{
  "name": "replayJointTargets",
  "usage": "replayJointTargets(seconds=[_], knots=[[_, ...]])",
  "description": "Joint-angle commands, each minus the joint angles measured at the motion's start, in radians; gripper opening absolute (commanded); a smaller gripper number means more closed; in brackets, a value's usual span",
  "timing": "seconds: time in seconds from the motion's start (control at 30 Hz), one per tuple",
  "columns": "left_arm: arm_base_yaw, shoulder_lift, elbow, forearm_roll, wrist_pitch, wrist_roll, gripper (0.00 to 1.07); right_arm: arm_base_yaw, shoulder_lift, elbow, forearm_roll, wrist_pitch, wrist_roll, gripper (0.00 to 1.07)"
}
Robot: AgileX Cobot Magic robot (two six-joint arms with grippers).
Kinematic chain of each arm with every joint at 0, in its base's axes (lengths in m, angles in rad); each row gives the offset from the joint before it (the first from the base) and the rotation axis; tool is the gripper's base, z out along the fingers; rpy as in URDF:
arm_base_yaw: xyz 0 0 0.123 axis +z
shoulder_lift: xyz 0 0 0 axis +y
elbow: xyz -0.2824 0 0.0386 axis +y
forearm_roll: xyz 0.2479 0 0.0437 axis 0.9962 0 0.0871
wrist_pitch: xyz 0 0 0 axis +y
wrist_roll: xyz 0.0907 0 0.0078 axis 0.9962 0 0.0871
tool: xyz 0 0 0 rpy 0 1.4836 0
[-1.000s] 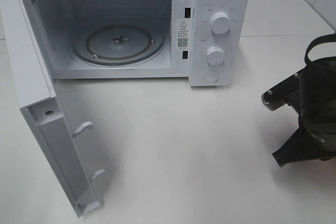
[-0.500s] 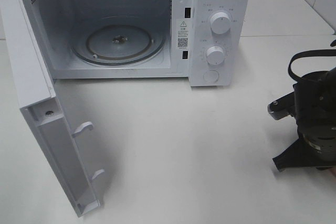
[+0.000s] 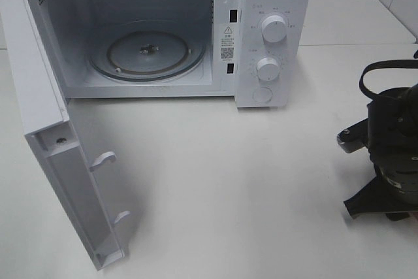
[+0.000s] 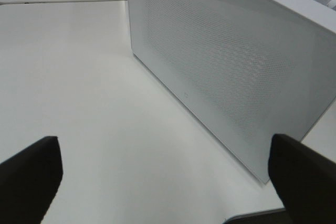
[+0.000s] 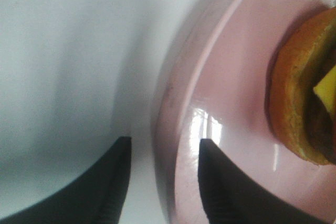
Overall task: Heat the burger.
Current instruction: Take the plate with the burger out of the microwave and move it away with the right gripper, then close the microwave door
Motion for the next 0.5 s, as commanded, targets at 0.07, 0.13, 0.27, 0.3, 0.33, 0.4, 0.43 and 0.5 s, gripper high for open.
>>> replayJointTargets(seconds=[0.07,0.13,0.27,0.3,0.33,0.4,0.43,0.5], knots=[[0.004,-0.017,0.003,-0.004,-0.009,0.001,1.0,0.029,-0.024,-0.026,0.05,0.024,-0.051,0.49],[0.004,-0.017,0.003,-0.004,-0.009,0.001,1.0,0.043,-0.049,-0.035,0.068,0.022,-0.076,0.49],[0.004,-0.017,0.003,-0.004,-0.009,0.001,1.0,0.052,-0.135,-0.05,0.115,0.023,-0.144,0.49],[0.004,-0.017,0.003,-0.004,-0.009,0.001,1.0,0.052,-0.186,-0.05,0.126,0.022,-0.179,0.5],[0.004,-0.017,0.003,-0.004,-0.009,0.001,1.0,0.052,-0.186,-0.05,0.126,0.022,-0.179,0.5],[0.004,-0.017,0.003,-0.004,-0.009,0.001,1.0,0.052,-0.24,-0.05,0.135,0.022,-0.21,0.5],[0.004,-0.017,0.003,-0.004,-0.009,0.001,1.0,0.052,-0.303,-0.05,0.15,0.022,-0.241,0.52],[0.004,-0.017,0.003,-0.004,-0.009,0.001,1.0,0.052,-0.333,-0.05,0.157,0.02,-0.256,0.54]])
